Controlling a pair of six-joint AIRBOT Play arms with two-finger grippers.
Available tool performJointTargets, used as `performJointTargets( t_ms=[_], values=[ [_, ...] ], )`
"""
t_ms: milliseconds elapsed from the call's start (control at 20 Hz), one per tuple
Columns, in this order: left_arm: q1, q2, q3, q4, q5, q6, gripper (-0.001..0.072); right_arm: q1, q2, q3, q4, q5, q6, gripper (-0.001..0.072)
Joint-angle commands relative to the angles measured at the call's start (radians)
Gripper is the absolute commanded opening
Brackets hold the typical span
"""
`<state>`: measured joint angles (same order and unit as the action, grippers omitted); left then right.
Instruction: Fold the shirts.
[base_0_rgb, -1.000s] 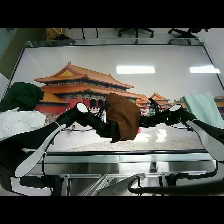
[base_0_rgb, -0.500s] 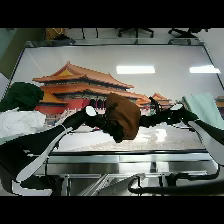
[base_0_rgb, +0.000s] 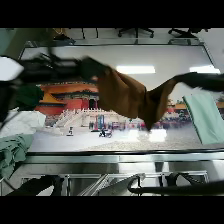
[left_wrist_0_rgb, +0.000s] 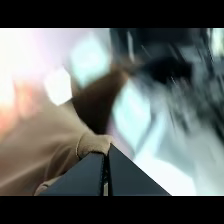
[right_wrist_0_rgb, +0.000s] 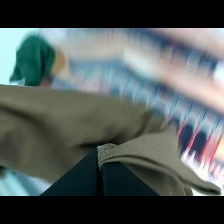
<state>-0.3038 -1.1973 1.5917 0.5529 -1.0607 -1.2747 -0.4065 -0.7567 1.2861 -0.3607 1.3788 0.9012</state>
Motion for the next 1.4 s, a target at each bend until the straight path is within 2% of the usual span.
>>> performJointTargets(
  t_ms=[0, 100, 300, 450, 550, 650, 800, 950, 1150, 1250, 1350],
  values=[
    [0.180, 0.154, 0.154, 0.006, 0.030, -0.040, 0.0009, -0.097, 0.085, 0.276, 0.083, 0.009, 0.004, 0.0015],
    [0.294, 0.208, 0.199, 0.006, -0.021, -0.047, 0.0009, -0.097, 0.082, 0.418, 0.111, -0.034, 0.004, 0.0015],
    [0.586, 0.315, 0.232, 0.006, -0.162, -0.046, 0.0010, -0.097, 0.084, 0.628, -0.024, -0.139, 0.025, 0.0015],
    [0.837, 0.378, 0.182, 0.005, -0.304, -0.032, 0.0010, -0.097, 0.085, 0.671, -0.136, -0.130, 0.073, 0.0015],
    [0.895, 0.421, 0.064, 0.000, -0.293, -0.032, 0.0010, -0.097, 0.062, 0.653, -0.126, -0.074, 0.092, 0.0015],
    [0.856, 0.446, -0.076, 0.001, -0.290, 0.005, 0.0010, -0.097, 0.036, 0.579, -0.053, -0.024, 0.090, 0.0015],
    [0.692, 0.412, -0.294, 0.006, -0.245, 0.072, 0.0010, -0.081, -0.010, 0.339, 0.130, -0.010, 0.005, 0.0015],
    [0.520, 0.279, -0.464, 0.006, -0.069, 0.119, 0.0010, -0.002, -0.093, 0.071, 0.126, -0.068, -0.072, 0.0016],
    [0.351, -0.006, -0.553, 0.003, 0.190, 0.178, 0.0012, 0.081, -0.268, -0.183, 0.006, -0.239, -0.102, 0.0016],
    [0.321, -0.142, -0.509, 0.002, 0.227, 0.177, 0.0018, 0.093, -0.377, -0.209, -0.045, -0.246, -0.102, 0.0016],
    [0.323, -0.245, -0.431, 0.003, 0.180, 0.175, 0.0018, 0.097, -0.463, -0.208, -0.052, -0.249, -0.103, 0.0016]
  ],
)
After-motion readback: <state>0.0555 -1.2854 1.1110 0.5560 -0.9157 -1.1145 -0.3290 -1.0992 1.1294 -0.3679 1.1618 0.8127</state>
